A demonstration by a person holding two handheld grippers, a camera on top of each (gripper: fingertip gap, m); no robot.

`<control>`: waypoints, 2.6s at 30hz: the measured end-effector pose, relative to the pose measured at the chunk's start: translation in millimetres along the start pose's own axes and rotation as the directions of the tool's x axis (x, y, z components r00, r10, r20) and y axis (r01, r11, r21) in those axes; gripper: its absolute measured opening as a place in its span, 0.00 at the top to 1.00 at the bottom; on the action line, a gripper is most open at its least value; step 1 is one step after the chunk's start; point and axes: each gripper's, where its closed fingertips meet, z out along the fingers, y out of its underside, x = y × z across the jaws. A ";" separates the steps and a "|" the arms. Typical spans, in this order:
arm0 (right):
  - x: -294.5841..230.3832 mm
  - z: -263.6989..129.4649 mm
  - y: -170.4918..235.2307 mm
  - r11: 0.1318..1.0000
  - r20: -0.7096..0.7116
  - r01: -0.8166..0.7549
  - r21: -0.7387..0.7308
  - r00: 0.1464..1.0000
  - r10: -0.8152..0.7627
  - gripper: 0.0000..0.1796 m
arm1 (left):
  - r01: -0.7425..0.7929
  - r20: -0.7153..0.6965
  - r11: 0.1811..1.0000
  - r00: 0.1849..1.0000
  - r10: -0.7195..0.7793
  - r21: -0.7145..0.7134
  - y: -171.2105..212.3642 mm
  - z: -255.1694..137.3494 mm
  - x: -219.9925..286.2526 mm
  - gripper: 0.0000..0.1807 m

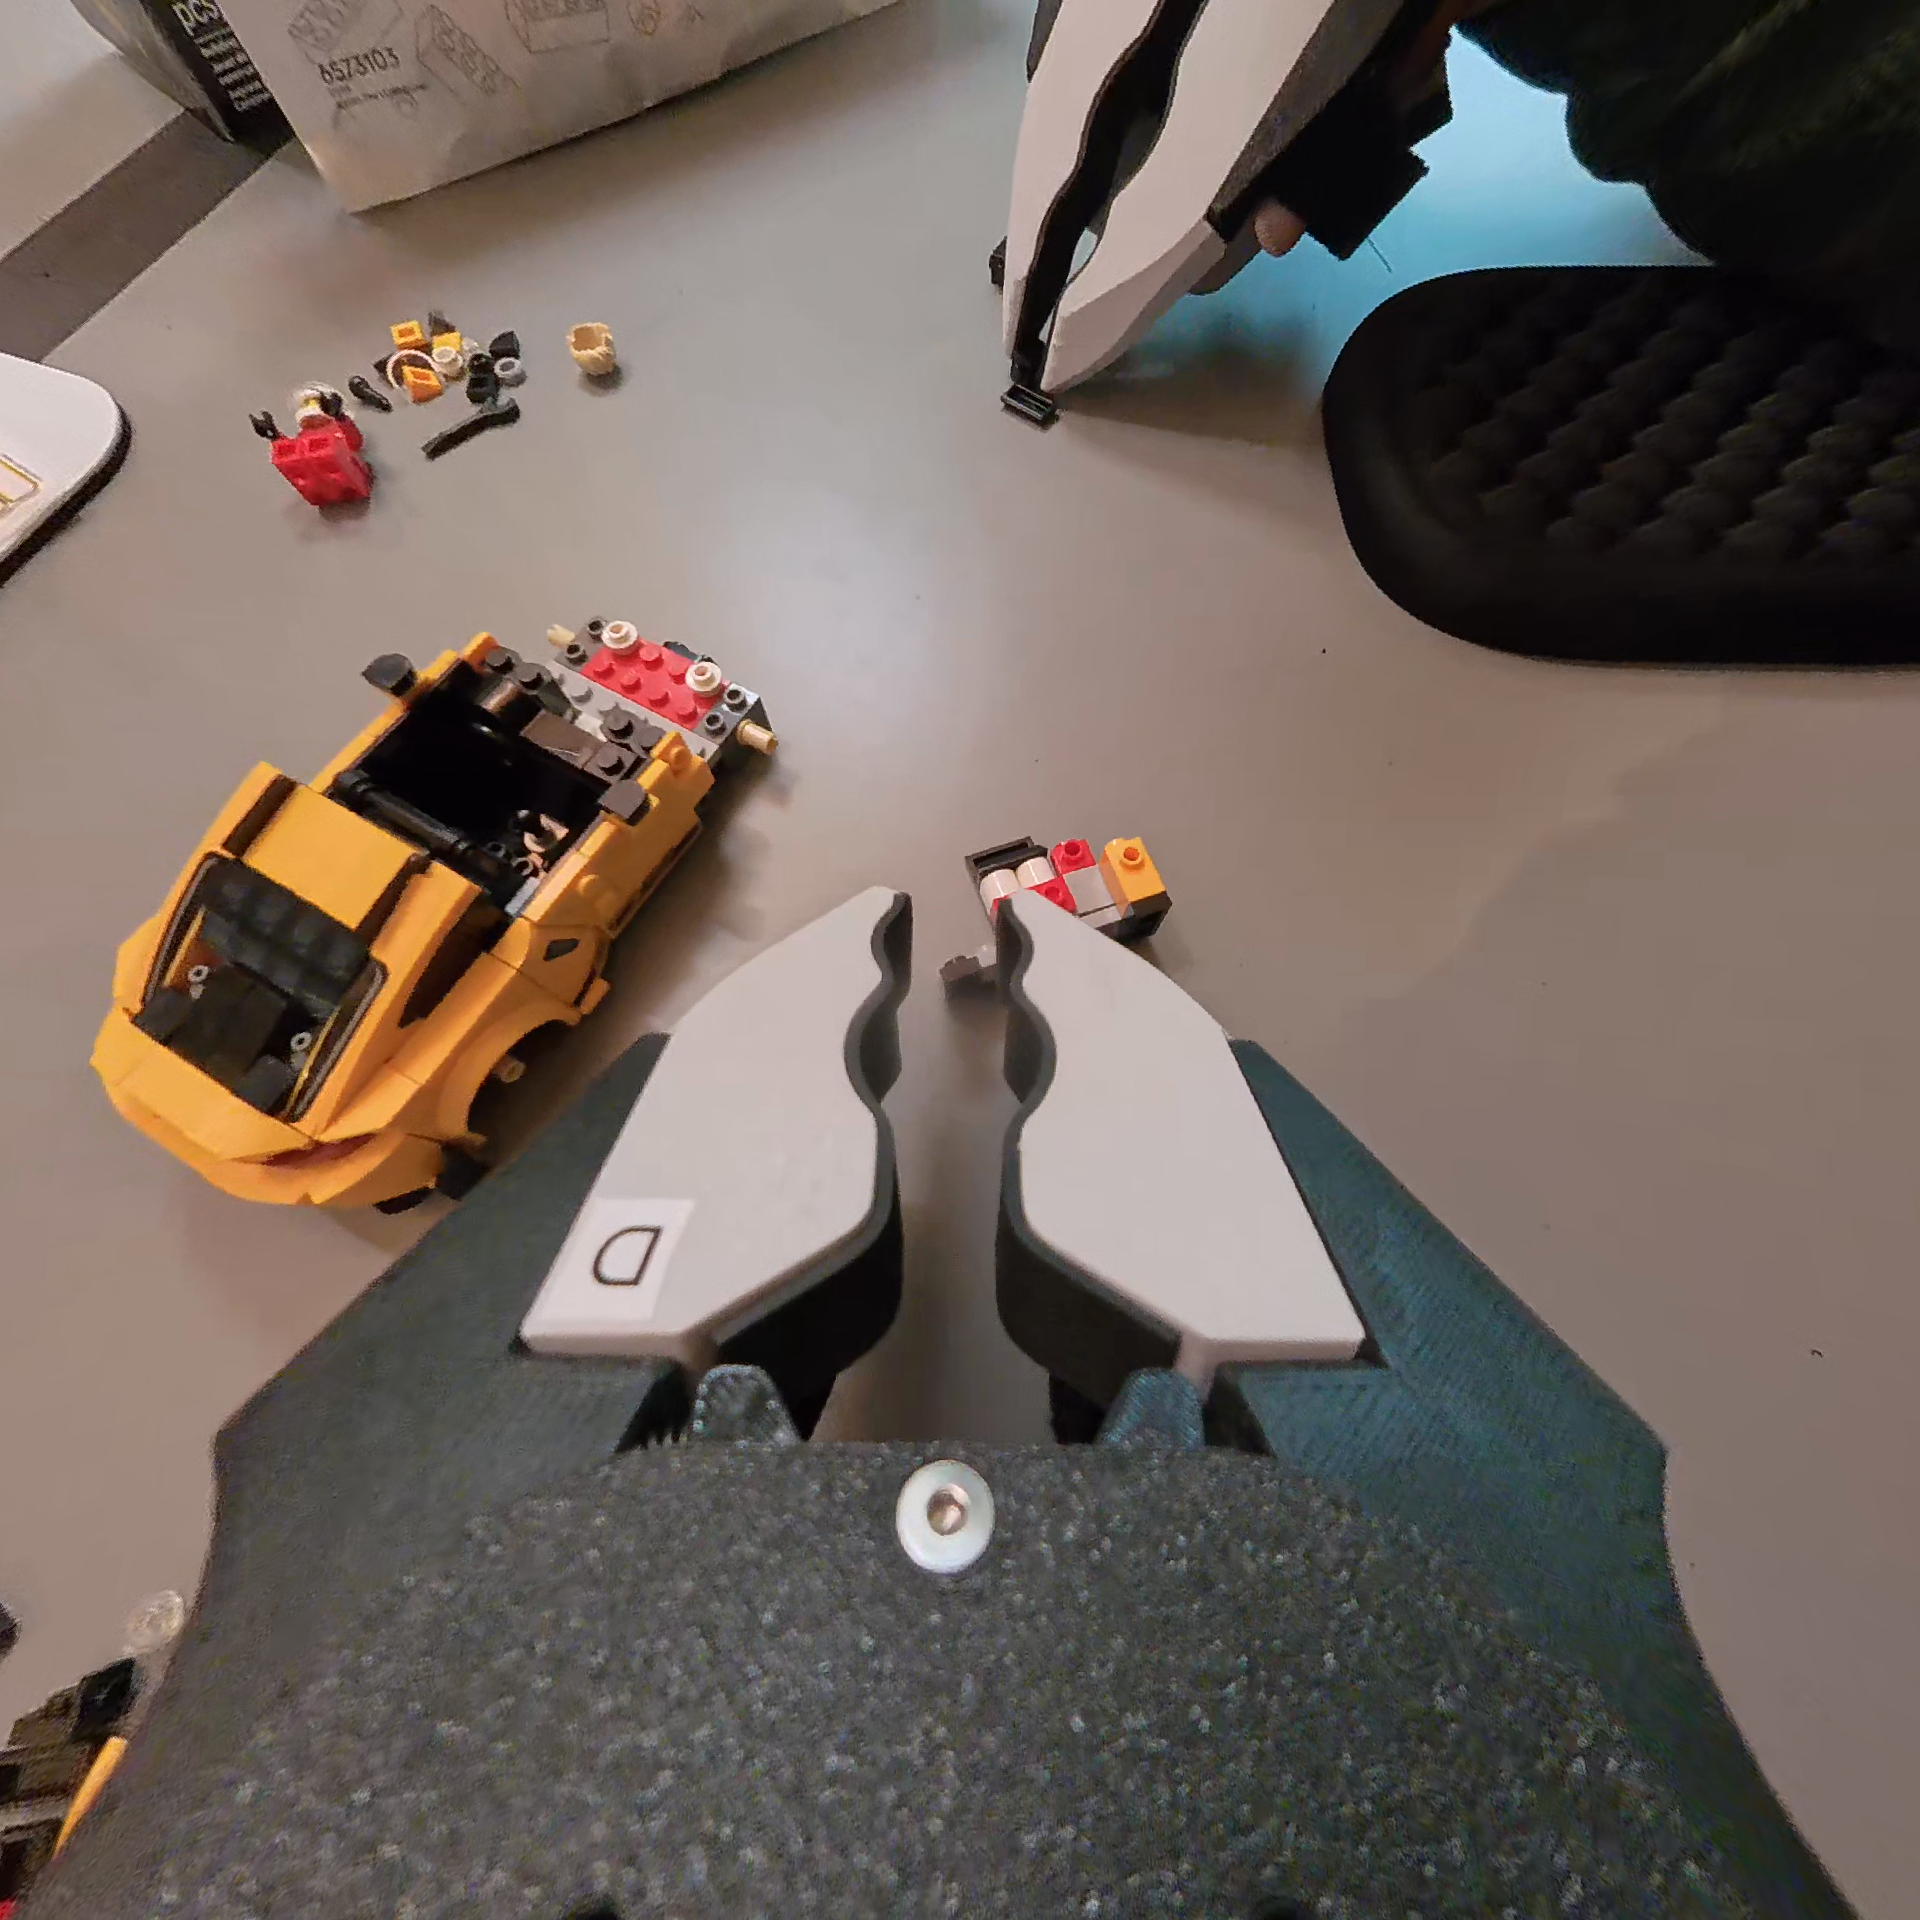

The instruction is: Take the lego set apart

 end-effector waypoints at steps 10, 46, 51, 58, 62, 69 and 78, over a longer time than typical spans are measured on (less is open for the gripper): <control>-33.4 -28.9 -84.3 0.870 -0.077 0.216 0.444 0.976 -0.203 0.95 | 0.120 -0.117 0.985 0.988 -0.105 0.124 -19.4 -5.2 9.9 0.91; -118.5 -30.9 -127.9 0.666 -0.136 0.443 0.600 0.877 -0.461 0.93 | 0.070 -0.171 0.948 0.985 -0.017 0.311 -59.4 -11.0 36.9 0.96; -125.4 -23.1 -121.2 0.687 -0.088 0.446 0.573 0.867 -0.490 0.92 | -0.002 -0.148 0.955 0.988 0.048 0.295 -56.4 -8.5 42.7 0.95; -132.9 -16.3 -113.5 0.690 -0.063 0.481 0.541 0.841 -0.537 0.92 | 0.067 -0.229 0.962 0.974 -0.004 0.267 -52.3 -6.8 48.1 0.95; -133.8 -15.9 -112.7 0.672 -0.097 0.523 0.523 0.820 -0.564 0.92 | 0.221 -0.347 0.944 0.929 -0.128 0.245 -52.8 -8.8 49.0 0.96; -135.4 -16.1 -113.0 0.659 -0.118 0.548 0.515 0.807 -0.579 0.92 | 0.365 -0.436 0.902 0.867 -0.241 0.228 -54.9 -12.2 44.6 0.96; -132.3 -17.8 -117.6 0.646 -0.169 0.570 0.508 0.801 -0.574 0.90 | 0.455 -0.501 0.874 0.804 -0.321 0.170 -52.6 -10.1 47.4 0.96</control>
